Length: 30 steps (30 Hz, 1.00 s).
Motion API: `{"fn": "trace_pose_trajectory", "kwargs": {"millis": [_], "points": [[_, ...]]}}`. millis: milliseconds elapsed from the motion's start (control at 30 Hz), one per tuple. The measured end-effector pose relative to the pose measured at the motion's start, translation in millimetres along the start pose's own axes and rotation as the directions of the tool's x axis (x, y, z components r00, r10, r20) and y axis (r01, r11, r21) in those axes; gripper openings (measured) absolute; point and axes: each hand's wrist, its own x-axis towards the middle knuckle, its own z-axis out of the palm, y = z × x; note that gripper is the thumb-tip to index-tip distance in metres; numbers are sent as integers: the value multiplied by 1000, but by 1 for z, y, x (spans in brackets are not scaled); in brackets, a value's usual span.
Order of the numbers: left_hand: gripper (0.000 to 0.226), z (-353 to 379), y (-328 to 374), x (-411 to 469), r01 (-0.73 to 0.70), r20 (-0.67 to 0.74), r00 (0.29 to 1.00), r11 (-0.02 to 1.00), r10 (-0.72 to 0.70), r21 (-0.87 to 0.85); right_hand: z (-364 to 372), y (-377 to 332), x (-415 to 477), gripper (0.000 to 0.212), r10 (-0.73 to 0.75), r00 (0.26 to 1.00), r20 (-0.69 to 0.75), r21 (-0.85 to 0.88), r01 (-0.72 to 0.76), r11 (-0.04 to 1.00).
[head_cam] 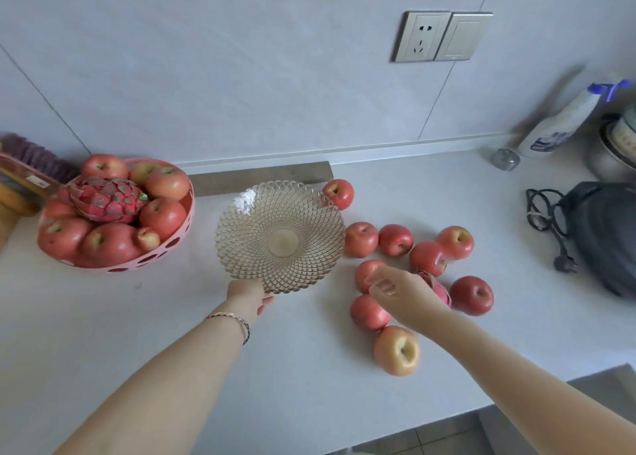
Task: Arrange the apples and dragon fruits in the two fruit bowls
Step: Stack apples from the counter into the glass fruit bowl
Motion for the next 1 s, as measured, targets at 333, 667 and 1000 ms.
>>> {"fn": "trace_pose_trajectory", "kwargs": {"millis": [333,667,1000], "points": [[32,-22,-54,-19,122,-51,992,975,-115,187,20,23,33,41,124,992,8,-163,-121,979],[23,-48,-70,-44,161,-107,986,915,-130,371,50,23,75,75,350,937,-6,-136,-348,928],[57,35,-34,-86,-745,628,495,-79,600,662,0,33,42,57,175,972,-156,465,-84,882]]}}
